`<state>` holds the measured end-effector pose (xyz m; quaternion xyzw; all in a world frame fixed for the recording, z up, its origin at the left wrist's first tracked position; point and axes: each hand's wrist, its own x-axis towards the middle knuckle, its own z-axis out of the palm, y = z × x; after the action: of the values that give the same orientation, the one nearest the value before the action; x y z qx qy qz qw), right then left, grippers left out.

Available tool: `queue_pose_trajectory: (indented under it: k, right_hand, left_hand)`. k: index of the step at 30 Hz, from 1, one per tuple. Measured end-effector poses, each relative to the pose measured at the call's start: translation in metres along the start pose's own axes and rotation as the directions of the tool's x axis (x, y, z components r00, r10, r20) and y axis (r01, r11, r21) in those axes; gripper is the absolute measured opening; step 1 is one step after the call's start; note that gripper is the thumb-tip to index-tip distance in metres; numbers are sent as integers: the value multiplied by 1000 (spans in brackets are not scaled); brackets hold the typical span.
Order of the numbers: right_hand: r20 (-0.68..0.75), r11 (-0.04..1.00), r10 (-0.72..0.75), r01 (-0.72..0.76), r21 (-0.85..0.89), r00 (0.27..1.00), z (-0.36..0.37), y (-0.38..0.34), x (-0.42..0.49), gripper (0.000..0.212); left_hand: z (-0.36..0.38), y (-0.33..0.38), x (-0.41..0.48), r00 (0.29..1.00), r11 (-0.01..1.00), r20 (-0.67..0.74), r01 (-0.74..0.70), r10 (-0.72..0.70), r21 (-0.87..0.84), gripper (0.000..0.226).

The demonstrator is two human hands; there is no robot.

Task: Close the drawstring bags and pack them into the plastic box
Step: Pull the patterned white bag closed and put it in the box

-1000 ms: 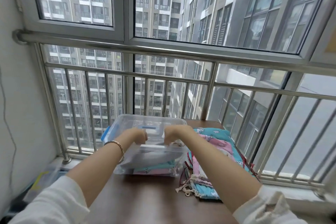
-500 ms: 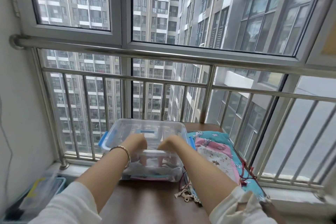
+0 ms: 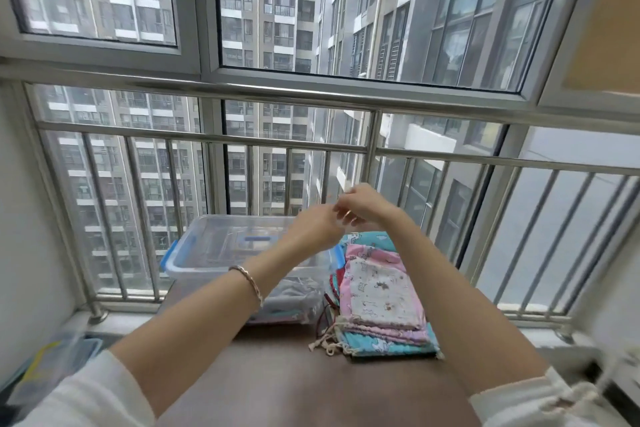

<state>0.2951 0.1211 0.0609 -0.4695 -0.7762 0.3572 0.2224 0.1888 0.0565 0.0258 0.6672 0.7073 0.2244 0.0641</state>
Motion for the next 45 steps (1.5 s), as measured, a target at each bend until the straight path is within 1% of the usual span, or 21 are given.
queue_pose_trajectory:
  k: [3, 5, 7, 10, 12, 14, 16, 20, 23, 24, 26, 27, 29, 30, 31, 34, 37, 39, 41, 43, 45]
  right_hand:
    - [25, 968, 153, -145, -204, 988, -15, 50, -19, 17]
    - [98, 923, 258, -216, -319, 961, -13, 87, -31, 16]
    - [136, 872, 341, -259, -414, 930, -9, 121, -46, 15]
    - [169, 793, 437, -290, -536, 884, 2, 159, -63, 21]
    - [158, 770, 437, -277, -575, 886, 12, 174, -69, 28]
    - [120, 772, 392, -255, -582, 912, 17, 179, -76, 32]
    - [86, 766, 361, -243, -595, 928, 20, 182, -77, 31]
    - [53, 738, 337, -229, -635, 940, 19, 180, -79, 13]
    - [73, 727, 308, -185, -662, 948, 15, 169, -81, 15]
    - [65, 756, 269, -168, -633, 961, 13, 165, -80, 20]
    - [-8, 826, 204, -176, -536, 979, 7, 157, -75, 38]
    - [-36, 844, 172, -166, -509, 984, 2, 153, -73, 39]
    - [-67, 844, 107, -126, -521, 992, -9, 141, -69, 20]
    - [-102, 846, 72, -115, -521, 992, -16, 137, -68, 15]
    - [-147, 860, 29, -99, -501, 989, -23, 131, -68, 15]
    - [-304, 910, -131, -8, -414, 944, -40, 114, -68, 21]
    - [-394, 944, -224, 98, -315, 891, -44, 93, -76, 18]
    - [-393, 960, -229, 141, -240, 891, -42, 81, -83, 18]
    - [-338, 976, -210, 177, -127, 917, -37, 74, -87, 20]
    - [-248, 979, -198, 206, 5, 948, -29, 71, -92, 23]
    - [-127, 979, -170, 182, 92, 977, -16, 70, -94, 24]
  left_hand:
    - [39, 48, -13, 962, 991, 246, -129, 120, 23, 6]
    - [67, 64, -20, 927, 982, 346, -178, 145, 67, 15]
    - [94, 70, -28, 899, 956, 422, -220, 120, 196, 28]
    - [126, 60, -38, 903, 893, 429, -218, 31, 393, 30]
    - [135, 52, -39, 905, 876, 425, -207, 2, 436, 29]
    - [138, 46, -39, 905, 877, 425, -212, 10, 432, 29]
    - [137, 43, -38, 905, 886, 426, -210, 16, 413, 30]
    - [132, 38, -32, 906, 928, 422, -183, 31, 325, 26]
    - [129, 42, -33, 913, 959, 405, -151, 43, 240, 33]
    - [130, 45, -34, 921, 970, 387, -128, 39, 207, 39]
    - [130, 47, -36, 950, 987, 312, -45, -5, 154, 53]
    - [130, 47, -36, 965, 989, 261, -30, -8, 141, 52]
    - [123, 49, -40, 988, 991, 154, -48, 28, 129, 34]
    - [120, 52, -40, 994, 989, 86, -72, 61, 126, 40]
    - [117, 55, -41, 994, 985, 6, -113, 113, 133, 46]
    - [99, 64, -45, 978, 982, -124, -157, 169, 101, 16]
    - [75, 63, -48, 958, 982, -219, -187, 188, 28, 15]
    - [57, 54, -52, 945, 977, -262, -210, 195, -30, 18]
    - [42, 40, -61, 949, 973, -248, -219, 197, -66, 20]
    - [31, 23, -78, 954, 974, -220, -221, 205, -49, 21]
    - [22, 4, -96, 956, 974, -198, -226, 218, -19, 24]
